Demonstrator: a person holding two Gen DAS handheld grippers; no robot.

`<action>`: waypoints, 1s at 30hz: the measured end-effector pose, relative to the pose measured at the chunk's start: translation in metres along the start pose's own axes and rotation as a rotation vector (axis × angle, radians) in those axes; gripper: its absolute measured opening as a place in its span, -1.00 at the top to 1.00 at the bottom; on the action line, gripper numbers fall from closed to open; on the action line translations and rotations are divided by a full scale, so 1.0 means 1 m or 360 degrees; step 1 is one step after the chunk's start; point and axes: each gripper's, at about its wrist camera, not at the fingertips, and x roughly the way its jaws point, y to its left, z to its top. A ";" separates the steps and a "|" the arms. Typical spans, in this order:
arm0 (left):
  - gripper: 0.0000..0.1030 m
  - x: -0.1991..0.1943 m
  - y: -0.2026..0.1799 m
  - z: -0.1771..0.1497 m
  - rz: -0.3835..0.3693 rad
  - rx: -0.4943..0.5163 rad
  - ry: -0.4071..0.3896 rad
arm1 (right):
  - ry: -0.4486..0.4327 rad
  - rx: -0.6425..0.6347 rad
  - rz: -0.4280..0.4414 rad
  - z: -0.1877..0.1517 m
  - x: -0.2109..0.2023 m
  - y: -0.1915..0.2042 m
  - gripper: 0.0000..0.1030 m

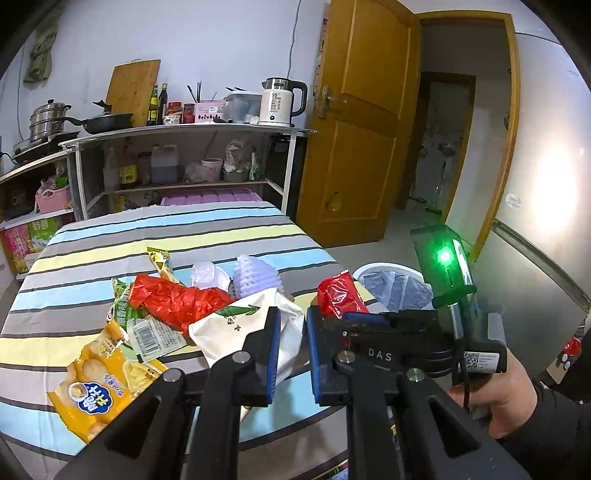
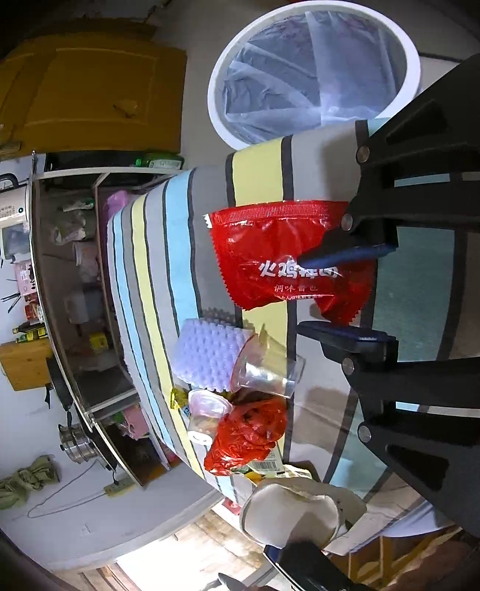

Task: Collect trash
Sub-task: 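Carry both items over the white bin and open both grippers to drop them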

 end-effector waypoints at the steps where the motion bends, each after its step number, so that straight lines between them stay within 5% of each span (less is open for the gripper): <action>1: 0.72 0.000 0.000 0.000 0.0001 -0.0002 0.0001 | 0.0004 0.0008 0.0007 0.000 0.001 -0.001 0.41; 4: 0.72 0.001 0.000 0.000 0.0002 -0.0003 0.0005 | 0.0001 -0.0011 0.0003 0.001 -0.001 0.001 0.73; 7: 0.72 0.001 -0.005 0.000 -0.0001 0.0005 0.0006 | 0.0003 -0.0019 0.0004 0.001 -0.002 0.000 0.83; 19: 0.72 0.018 -0.032 0.020 -0.0084 0.0095 -0.0003 | -0.0129 0.0072 -0.0019 0.001 -0.047 -0.032 0.87; 30: 0.72 0.072 -0.096 0.048 -0.0331 0.0219 0.0044 | -0.0189 0.0272 -0.0163 -0.012 -0.082 -0.106 0.87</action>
